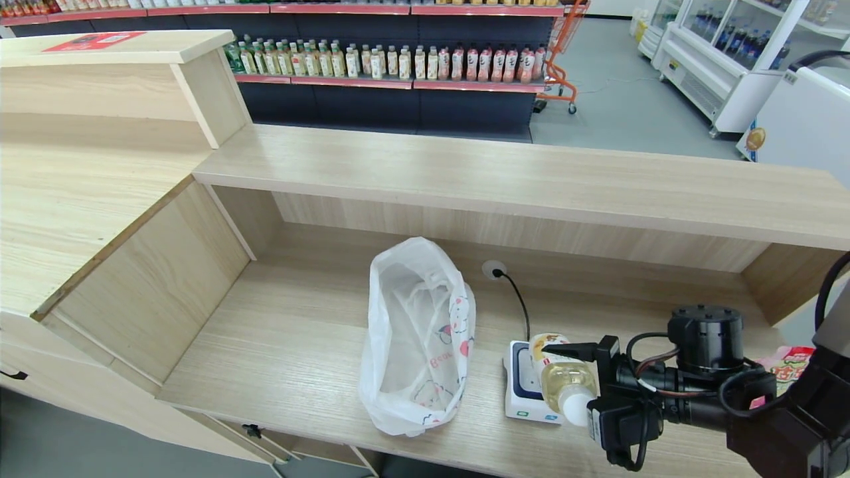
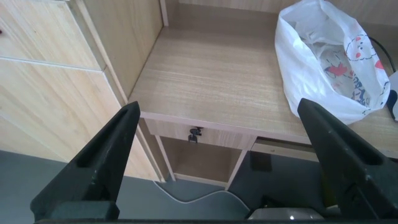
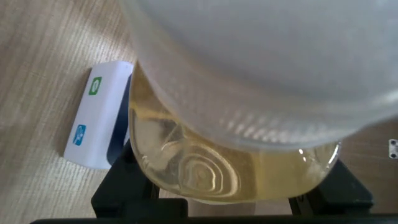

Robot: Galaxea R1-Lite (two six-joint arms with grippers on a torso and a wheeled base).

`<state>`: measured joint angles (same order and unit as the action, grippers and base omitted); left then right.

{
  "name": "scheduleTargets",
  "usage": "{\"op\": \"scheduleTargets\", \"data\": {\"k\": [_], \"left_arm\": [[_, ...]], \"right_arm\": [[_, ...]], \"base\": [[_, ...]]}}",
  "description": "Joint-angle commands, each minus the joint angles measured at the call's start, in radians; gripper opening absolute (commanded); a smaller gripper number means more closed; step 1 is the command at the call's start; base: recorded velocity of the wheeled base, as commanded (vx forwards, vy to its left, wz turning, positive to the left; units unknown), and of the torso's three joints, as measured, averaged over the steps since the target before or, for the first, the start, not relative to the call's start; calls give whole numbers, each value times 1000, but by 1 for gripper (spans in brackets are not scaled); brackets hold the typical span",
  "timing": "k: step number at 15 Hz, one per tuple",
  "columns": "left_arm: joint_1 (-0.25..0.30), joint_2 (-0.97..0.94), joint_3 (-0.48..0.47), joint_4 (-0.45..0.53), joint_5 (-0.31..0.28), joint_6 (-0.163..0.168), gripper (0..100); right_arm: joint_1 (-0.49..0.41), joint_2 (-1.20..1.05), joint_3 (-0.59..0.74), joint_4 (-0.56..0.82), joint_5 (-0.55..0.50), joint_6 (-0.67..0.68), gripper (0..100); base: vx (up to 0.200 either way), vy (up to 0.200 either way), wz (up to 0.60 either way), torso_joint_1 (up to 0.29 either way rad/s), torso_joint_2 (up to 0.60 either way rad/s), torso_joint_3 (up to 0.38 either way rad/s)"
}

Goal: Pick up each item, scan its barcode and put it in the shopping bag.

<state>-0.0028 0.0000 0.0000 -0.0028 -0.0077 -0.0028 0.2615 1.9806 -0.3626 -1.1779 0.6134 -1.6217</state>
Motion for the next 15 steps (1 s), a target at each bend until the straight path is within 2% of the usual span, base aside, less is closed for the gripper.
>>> {"op": "scheduleTargets", "data": {"k": [1,3,15], "left_arm": [[0,0,0,0,0,-2,100],[0,0,0,0,0,-2,100],[0,0,0,0,0,0,100]], "right_arm": [[-1,44,7,-60,2,6,0],[-1,76,13,-112,3,6,0],[-1,101,10,-115,3,6,0]], "base": [[0,0,0,0,0,0],[0,0,0,0,0,0],[0,0,0,0,0,0]]}}
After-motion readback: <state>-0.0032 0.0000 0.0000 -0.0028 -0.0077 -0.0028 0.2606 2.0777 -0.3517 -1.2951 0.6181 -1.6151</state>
